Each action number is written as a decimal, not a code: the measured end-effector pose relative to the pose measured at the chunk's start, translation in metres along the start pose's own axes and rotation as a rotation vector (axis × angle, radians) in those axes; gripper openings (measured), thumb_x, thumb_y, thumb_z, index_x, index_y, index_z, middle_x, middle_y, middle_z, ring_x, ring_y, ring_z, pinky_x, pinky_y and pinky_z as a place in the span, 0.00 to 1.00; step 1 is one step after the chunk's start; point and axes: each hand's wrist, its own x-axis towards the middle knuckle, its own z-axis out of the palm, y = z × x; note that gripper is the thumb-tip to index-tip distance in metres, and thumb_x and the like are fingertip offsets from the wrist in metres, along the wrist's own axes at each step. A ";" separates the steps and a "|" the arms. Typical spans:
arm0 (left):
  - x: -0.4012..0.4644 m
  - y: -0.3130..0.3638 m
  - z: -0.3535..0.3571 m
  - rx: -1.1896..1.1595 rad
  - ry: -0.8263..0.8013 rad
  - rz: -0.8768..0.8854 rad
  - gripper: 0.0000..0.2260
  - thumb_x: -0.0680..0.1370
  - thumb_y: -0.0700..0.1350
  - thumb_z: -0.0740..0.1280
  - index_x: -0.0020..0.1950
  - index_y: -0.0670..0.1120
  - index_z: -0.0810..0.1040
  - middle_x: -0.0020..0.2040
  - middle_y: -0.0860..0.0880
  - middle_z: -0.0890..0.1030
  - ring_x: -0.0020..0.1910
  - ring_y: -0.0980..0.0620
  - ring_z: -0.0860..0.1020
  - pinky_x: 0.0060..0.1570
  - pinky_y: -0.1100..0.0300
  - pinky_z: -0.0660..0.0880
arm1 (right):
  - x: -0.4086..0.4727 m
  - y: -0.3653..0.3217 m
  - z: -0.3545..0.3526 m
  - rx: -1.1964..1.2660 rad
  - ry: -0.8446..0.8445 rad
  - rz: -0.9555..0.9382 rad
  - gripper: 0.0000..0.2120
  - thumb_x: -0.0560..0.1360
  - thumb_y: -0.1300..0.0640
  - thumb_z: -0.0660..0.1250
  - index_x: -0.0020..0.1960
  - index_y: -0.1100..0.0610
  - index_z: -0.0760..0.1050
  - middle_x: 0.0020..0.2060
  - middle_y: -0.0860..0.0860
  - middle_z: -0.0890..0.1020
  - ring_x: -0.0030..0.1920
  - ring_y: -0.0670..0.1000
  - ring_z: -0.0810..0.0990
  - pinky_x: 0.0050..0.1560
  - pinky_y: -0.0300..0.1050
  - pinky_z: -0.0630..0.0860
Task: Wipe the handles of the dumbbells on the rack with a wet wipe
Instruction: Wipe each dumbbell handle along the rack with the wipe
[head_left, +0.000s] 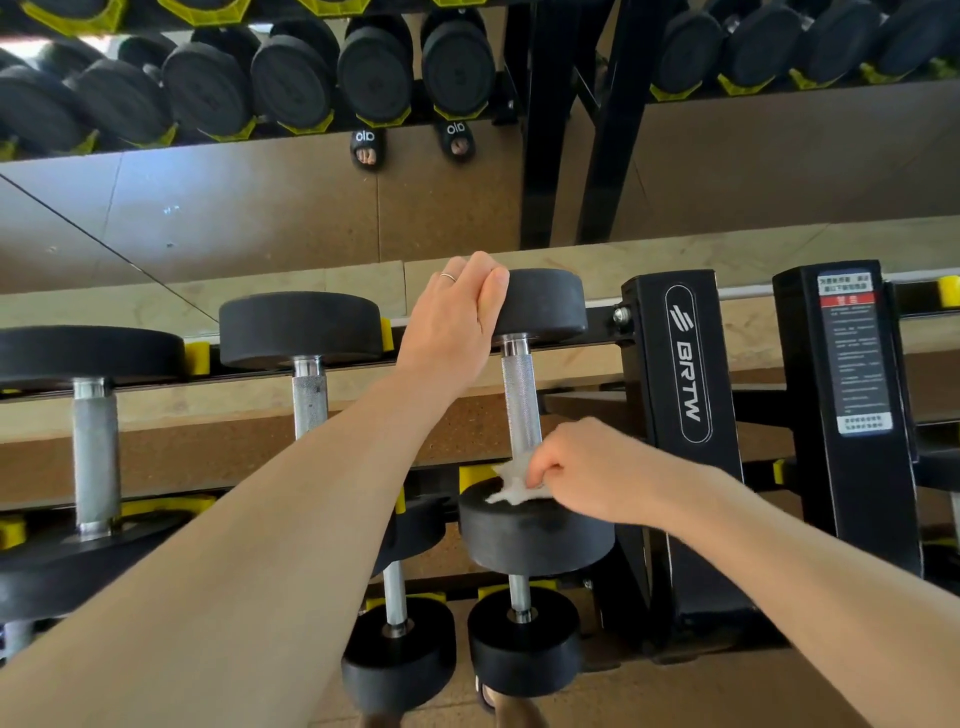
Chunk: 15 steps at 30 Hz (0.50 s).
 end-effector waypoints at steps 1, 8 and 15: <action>0.000 0.001 0.000 -0.003 0.000 0.004 0.14 0.87 0.52 0.50 0.57 0.49 0.73 0.50 0.51 0.72 0.49 0.53 0.71 0.45 0.62 0.69 | -0.001 0.006 -0.007 -0.024 0.027 0.051 0.14 0.78 0.60 0.58 0.49 0.56 0.83 0.49 0.51 0.83 0.46 0.48 0.80 0.52 0.40 0.76; 0.001 0.000 0.001 -0.001 -0.006 -0.009 0.14 0.87 0.53 0.49 0.57 0.50 0.72 0.50 0.50 0.73 0.50 0.52 0.71 0.47 0.59 0.71 | 0.001 0.014 0.003 0.023 -0.041 0.151 0.17 0.81 0.61 0.54 0.43 0.55 0.80 0.42 0.51 0.81 0.45 0.51 0.80 0.46 0.38 0.75; 0.001 0.000 0.002 -0.002 -0.001 -0.010 0.14 0.87 0.53 0.49 0.56 0.50 0.72 0.50 0.50 0.73 0.50 0.52 0.72 0.48 0.54 0.75 | -0.028 -0.003 0.001 0.232 0.055 0.042 0.18 0.80 0.63 0.57 0.58 0.51 0.83 0.61 0.52 0.81 0.61 0.50 0.77 0.61 0.37 0.69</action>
